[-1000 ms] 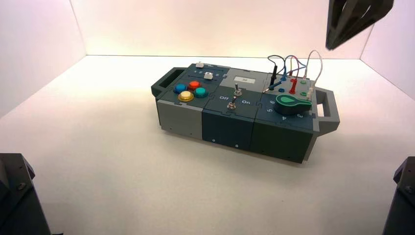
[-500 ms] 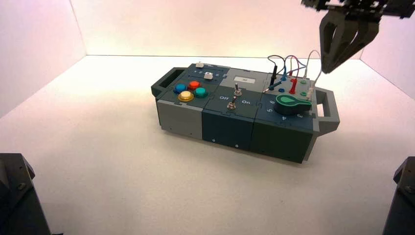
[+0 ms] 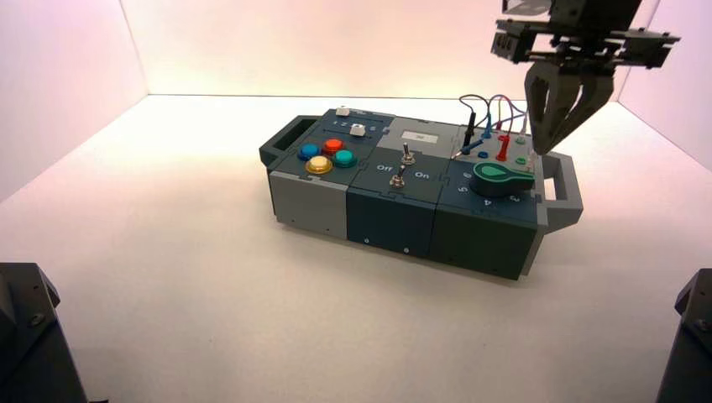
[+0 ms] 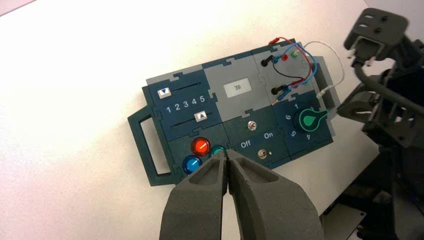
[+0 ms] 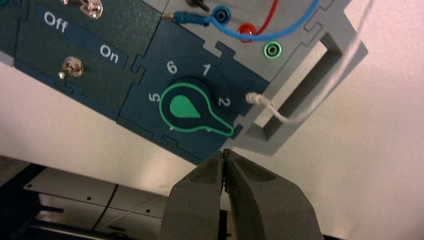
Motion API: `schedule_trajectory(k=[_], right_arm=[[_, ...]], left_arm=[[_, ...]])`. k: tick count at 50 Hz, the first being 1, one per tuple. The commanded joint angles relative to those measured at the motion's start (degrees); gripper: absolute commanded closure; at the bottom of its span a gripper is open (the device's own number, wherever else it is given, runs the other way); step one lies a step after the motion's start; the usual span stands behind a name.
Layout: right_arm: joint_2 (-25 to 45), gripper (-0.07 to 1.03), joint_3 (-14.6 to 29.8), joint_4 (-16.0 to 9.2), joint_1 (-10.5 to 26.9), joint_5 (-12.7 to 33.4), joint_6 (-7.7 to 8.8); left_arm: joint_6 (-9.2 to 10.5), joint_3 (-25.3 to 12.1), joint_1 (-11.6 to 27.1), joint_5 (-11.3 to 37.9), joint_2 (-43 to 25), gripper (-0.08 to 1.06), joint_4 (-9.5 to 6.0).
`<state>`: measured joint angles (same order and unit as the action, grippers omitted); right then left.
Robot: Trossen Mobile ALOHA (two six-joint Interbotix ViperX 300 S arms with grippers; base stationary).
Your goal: Turn the knob to position 5.
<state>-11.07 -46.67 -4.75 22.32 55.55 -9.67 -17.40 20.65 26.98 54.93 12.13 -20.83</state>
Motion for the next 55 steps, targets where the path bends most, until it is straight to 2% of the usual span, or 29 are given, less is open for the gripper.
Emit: schedule_trajectory(k=[1, 27, 47, 55], right_arm=[[1.1, 0.98, 1.8, 0.4, -0.3, -1.1, 0.26], [5.5, 0.98, 3.0, 1.5, -2.1, -3.1, 0.44], [8.7, 0.98, 3.3, 1.1, -2.0, -3.4, 2.02], [8.7, 0.98, 3.3, -0.4, -1.9, -3.0, 3.43]], left_arm=[[-0.18, -0.8, 0.1, -0.3, 1.8, 0.98, -0.09], [-0.26, -0.8, 0.1, -0.1, 2.1, 0.98, 0.09], [-0.26, -0.7, 0.1, -0.1, 2.1, 0.98, 0.09], [-0.26, -0.8, 0.1, -0.1, 2.0, 0.98, 0.09]])
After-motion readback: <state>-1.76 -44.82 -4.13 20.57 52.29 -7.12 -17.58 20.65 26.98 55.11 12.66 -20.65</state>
